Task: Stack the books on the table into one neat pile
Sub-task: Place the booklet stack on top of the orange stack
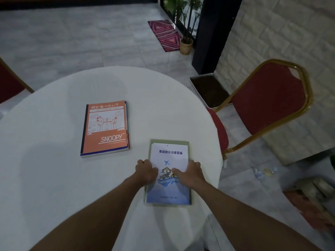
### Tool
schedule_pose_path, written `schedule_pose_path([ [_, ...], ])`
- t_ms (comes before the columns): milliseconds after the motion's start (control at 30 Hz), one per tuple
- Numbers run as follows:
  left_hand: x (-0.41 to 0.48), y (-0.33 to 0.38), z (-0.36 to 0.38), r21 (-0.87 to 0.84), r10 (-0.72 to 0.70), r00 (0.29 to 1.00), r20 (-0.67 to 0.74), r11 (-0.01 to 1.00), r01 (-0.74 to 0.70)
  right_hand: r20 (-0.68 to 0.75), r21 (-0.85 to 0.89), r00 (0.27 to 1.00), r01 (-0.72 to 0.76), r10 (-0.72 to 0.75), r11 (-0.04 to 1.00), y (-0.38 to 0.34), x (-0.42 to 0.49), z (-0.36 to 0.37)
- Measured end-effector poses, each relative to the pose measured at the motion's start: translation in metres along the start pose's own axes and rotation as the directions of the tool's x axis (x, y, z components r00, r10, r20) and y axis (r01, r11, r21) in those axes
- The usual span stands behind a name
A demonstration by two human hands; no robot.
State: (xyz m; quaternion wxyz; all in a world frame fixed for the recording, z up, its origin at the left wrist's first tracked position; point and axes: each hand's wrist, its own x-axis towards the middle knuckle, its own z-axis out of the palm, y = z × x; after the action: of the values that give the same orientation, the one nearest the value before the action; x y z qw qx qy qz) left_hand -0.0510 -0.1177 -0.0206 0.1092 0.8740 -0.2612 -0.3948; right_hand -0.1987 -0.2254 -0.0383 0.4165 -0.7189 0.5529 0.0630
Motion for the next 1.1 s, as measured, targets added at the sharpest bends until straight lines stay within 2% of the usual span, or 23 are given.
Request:
schedule_pose_path([
  [300,-0.002,0.000,-0.007,-0.294,-0.039,0.999,-0.021,0.955,0.031,-0.011,0.184,0.998,-0.059,0.062,0.981,-0.007,0.001,-0.002],
  [500,-0.004,-0.008,-0.024,-0.386,-0.008,0.998,-0.065,0.922,-0.017,-0.011,0.252,0.999,-0.027,0.031,0.967,-0.021,0.002,0.000],
  [833,0.009,-0.043,-0.093,-0.360,0.134,0.946,-0.295,0.902,-0.240,-0.076,0.349,0.990,0.141,-0.122,0.926,-0.104,0.013,0.028],
  [1100,0.050,-0.088,-0.162,-0.288,0.042,0.898,-0.438,0.940,-0.184,-0.028,0.310,0.968,0.245,-0.249,0.918,-0.206,0.046,0.057],
])
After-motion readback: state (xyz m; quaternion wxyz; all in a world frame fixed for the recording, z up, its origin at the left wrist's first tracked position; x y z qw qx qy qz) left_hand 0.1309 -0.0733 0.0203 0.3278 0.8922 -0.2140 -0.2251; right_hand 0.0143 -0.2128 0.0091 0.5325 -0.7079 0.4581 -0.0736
